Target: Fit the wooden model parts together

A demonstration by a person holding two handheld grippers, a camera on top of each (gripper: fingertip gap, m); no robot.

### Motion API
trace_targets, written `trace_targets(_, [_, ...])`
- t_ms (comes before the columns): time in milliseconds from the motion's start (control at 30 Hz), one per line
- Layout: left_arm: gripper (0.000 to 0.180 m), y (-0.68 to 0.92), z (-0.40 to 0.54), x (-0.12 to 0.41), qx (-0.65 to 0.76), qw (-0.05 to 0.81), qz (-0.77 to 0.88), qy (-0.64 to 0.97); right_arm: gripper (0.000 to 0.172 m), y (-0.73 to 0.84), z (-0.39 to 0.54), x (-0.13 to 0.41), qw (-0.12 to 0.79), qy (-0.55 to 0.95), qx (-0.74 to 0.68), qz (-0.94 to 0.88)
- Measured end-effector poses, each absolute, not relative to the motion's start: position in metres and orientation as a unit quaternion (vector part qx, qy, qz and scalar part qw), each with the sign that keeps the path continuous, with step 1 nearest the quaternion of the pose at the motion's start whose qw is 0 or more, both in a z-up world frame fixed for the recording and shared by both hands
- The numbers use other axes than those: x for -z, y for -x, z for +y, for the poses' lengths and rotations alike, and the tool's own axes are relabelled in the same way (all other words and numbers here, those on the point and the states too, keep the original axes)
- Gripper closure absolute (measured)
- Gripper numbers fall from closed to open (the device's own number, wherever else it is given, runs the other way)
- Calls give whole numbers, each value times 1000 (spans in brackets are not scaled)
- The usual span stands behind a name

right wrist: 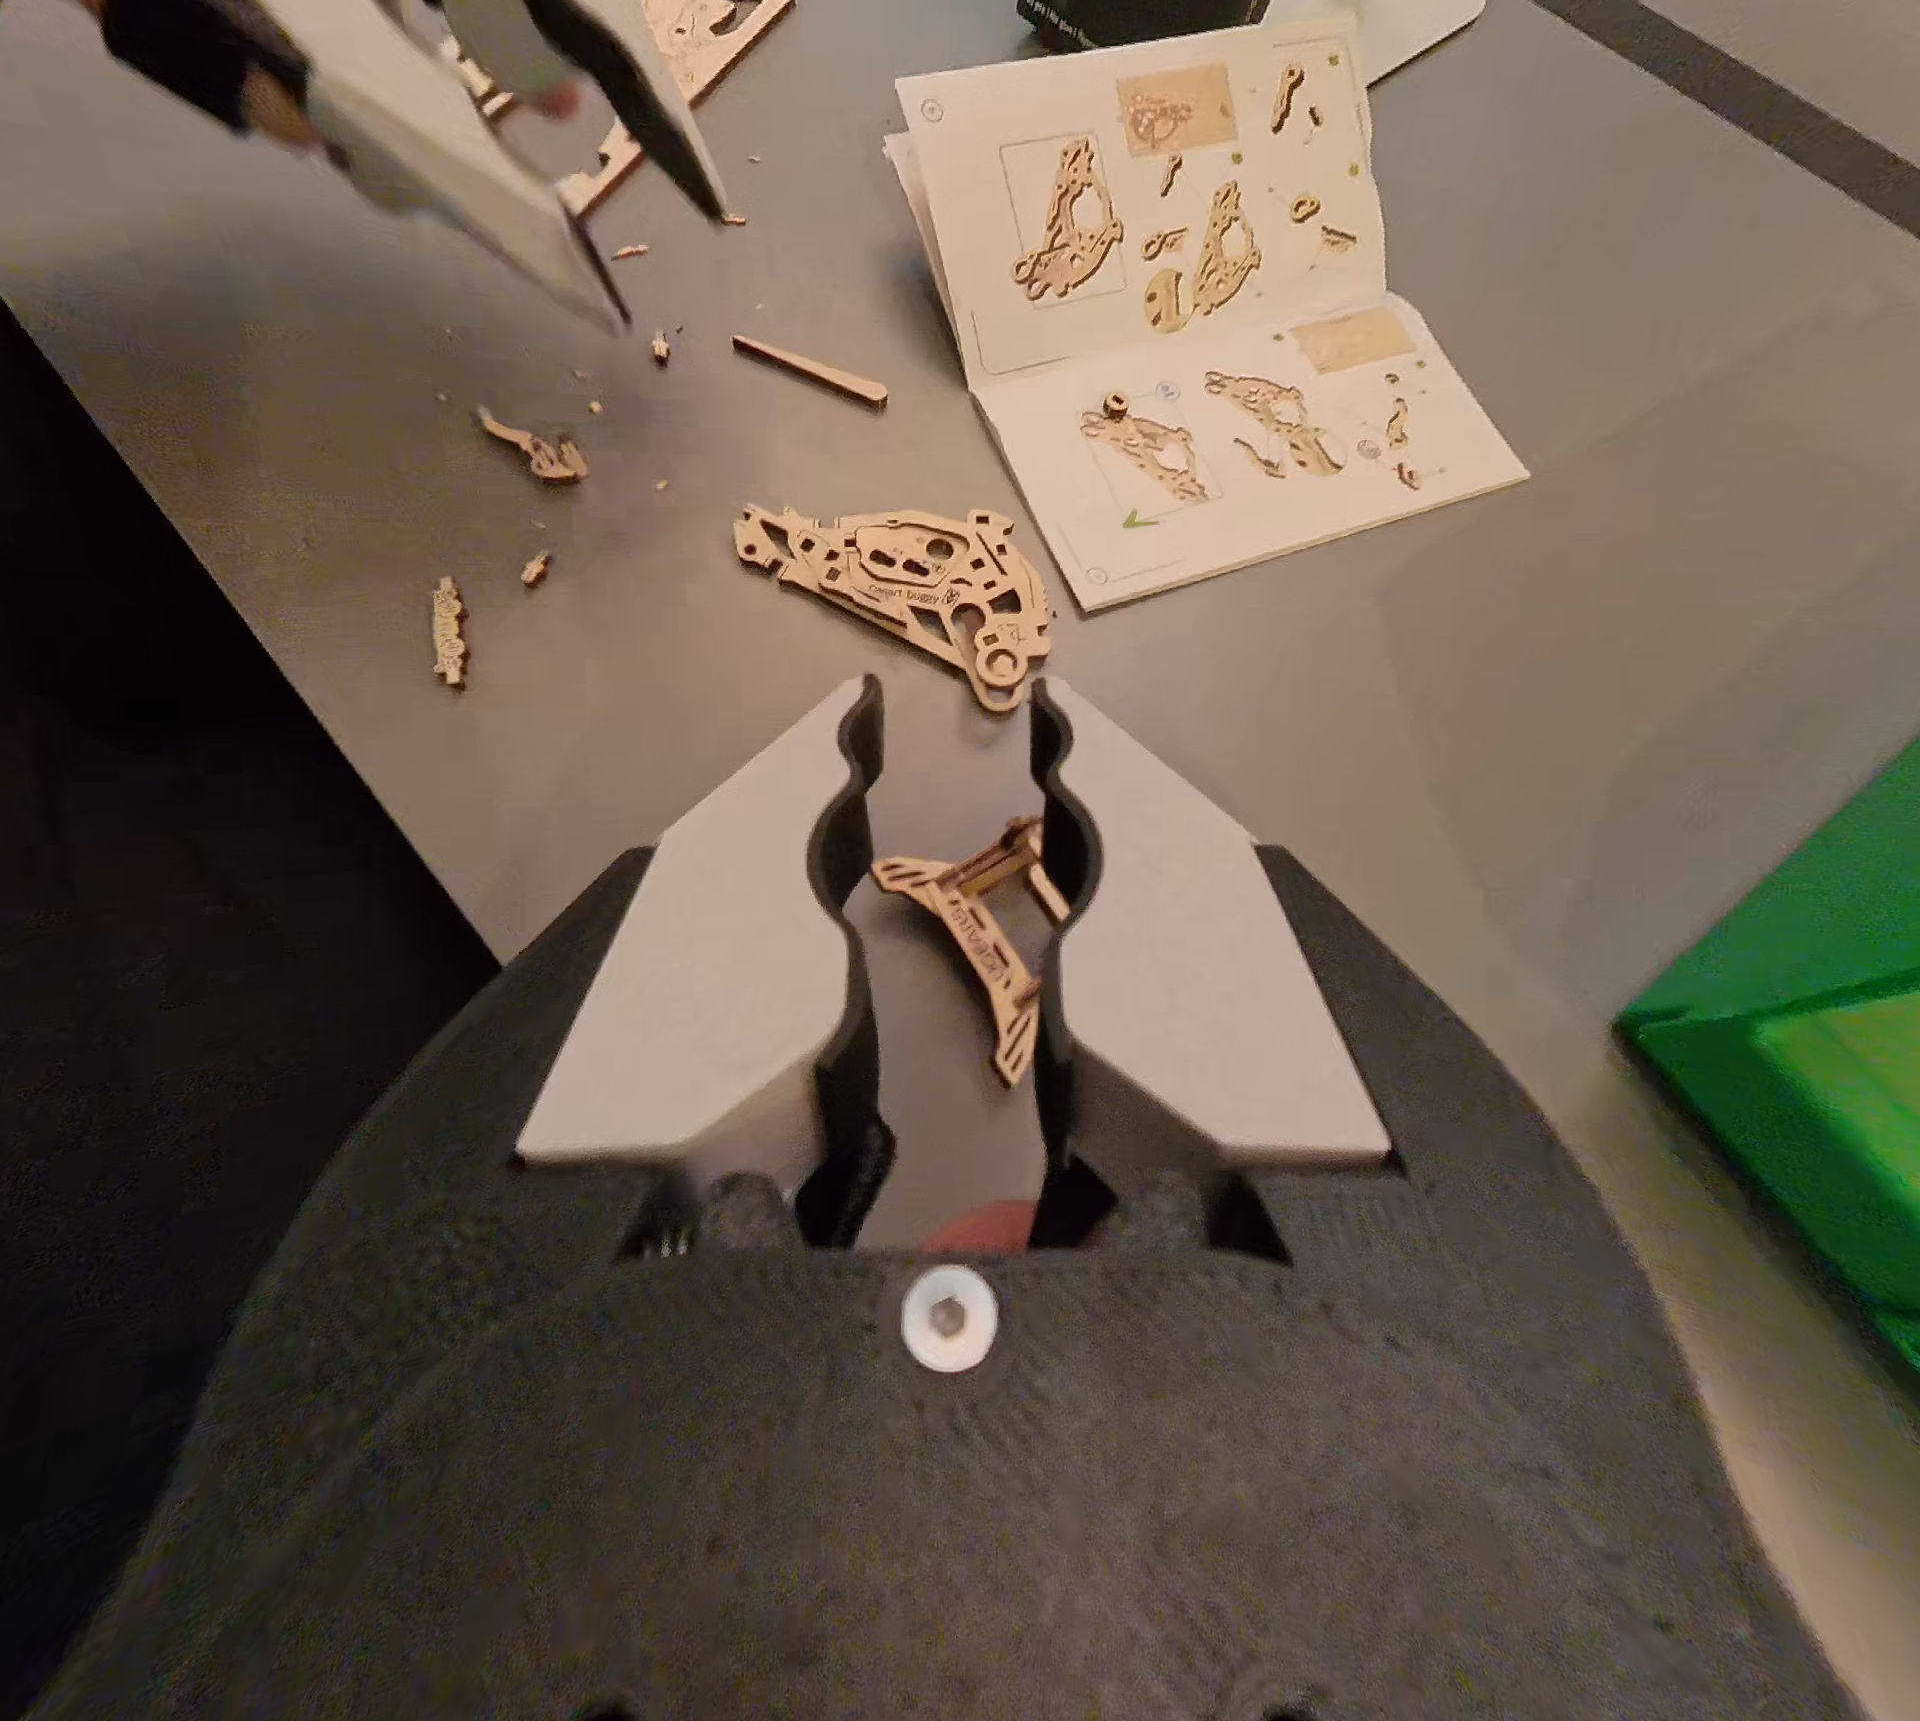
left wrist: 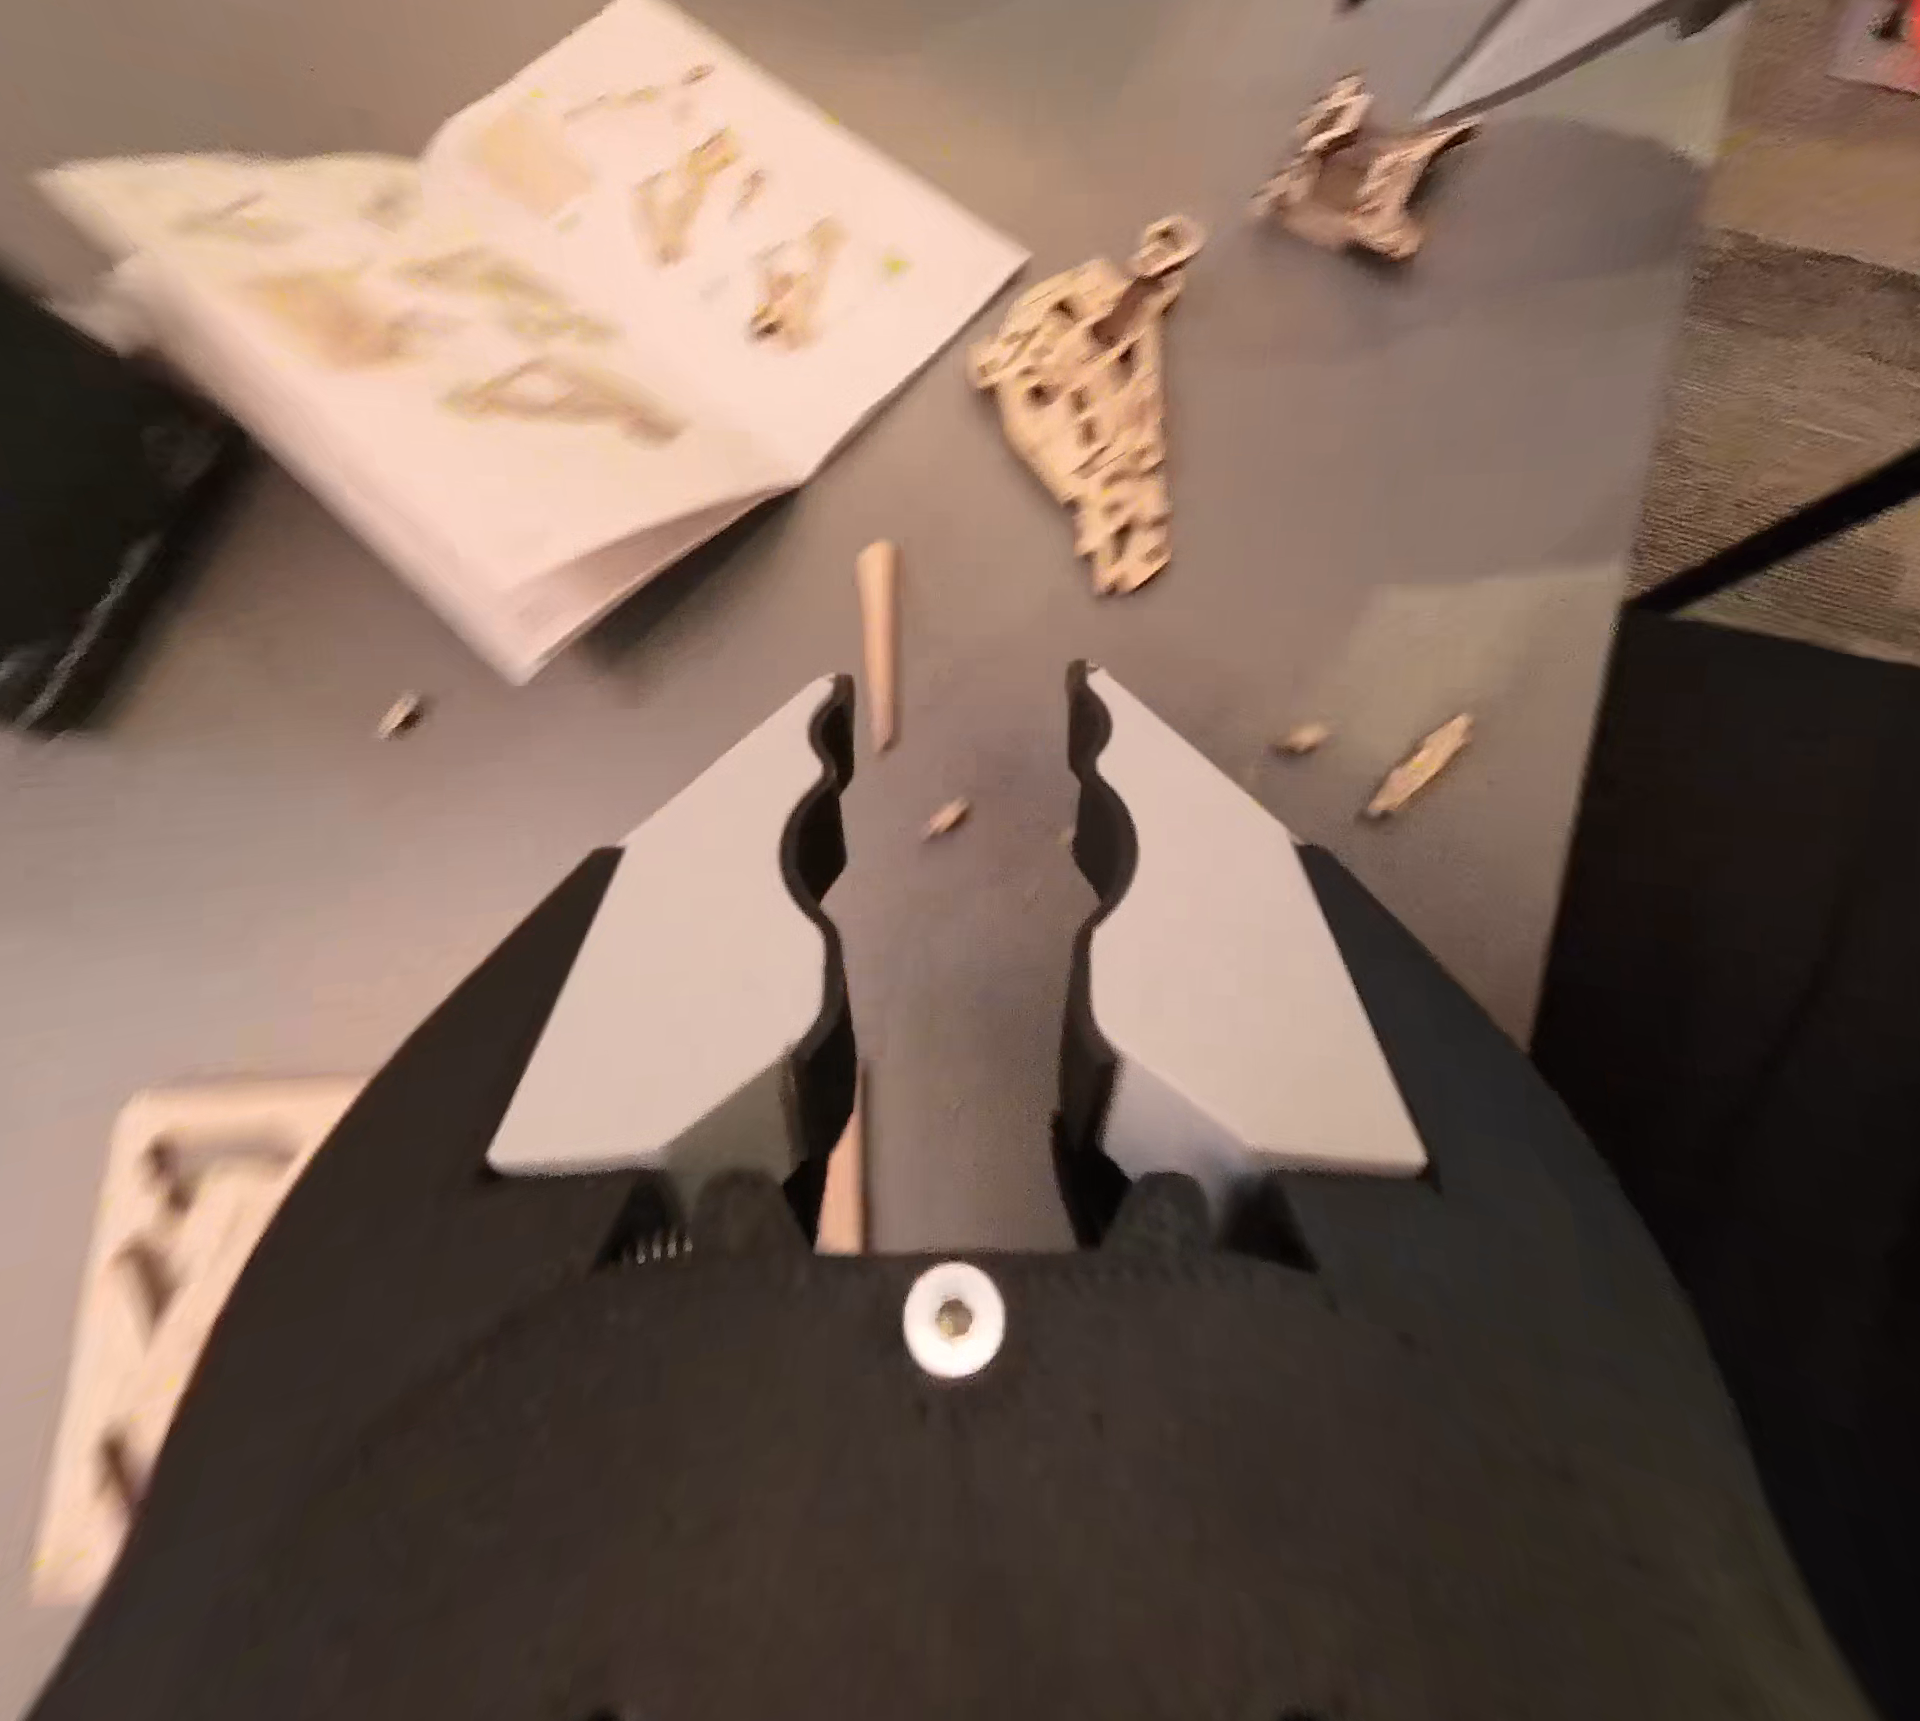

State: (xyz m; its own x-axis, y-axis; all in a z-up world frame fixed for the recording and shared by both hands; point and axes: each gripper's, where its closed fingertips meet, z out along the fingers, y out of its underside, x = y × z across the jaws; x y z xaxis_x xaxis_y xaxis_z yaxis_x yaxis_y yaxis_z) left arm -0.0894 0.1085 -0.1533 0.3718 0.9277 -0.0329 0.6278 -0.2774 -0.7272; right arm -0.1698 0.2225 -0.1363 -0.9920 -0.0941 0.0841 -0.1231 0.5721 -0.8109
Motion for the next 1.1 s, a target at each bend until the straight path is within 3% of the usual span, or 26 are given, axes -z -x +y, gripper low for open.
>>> trace_targets(33, [139, 97, 125, 157, -220, 323, -497, 775, 146, 171, 221, 136, 17, -62, -460, -886])
trace_targets(267, [130, 129, 169, 196, -178, 278, -502, 800, 146, 175, 228, 137, 11, -48, -468, -882])
trace_targets(433, [156, 134, 163, 197, -192, 266, -516, 791, 146, 180, 233, 137, 5, -36, -477, -878])
trace_targets(700, [158, 132, 163, 190, -220, 264, -470, 813, 146, 179, 233, 133, -8, -33, -488, -872])
trace_targets(833, [158, 133, 162, 176, -258, 266, -430, 823, 143, 176, 227, 123, -65, -14, -502, -863])
trace_targets(1100, [158, 125, 171, 142, -319, 270, -303, 856, 133, 168, 206, 107, -277, 20, -479, -833])
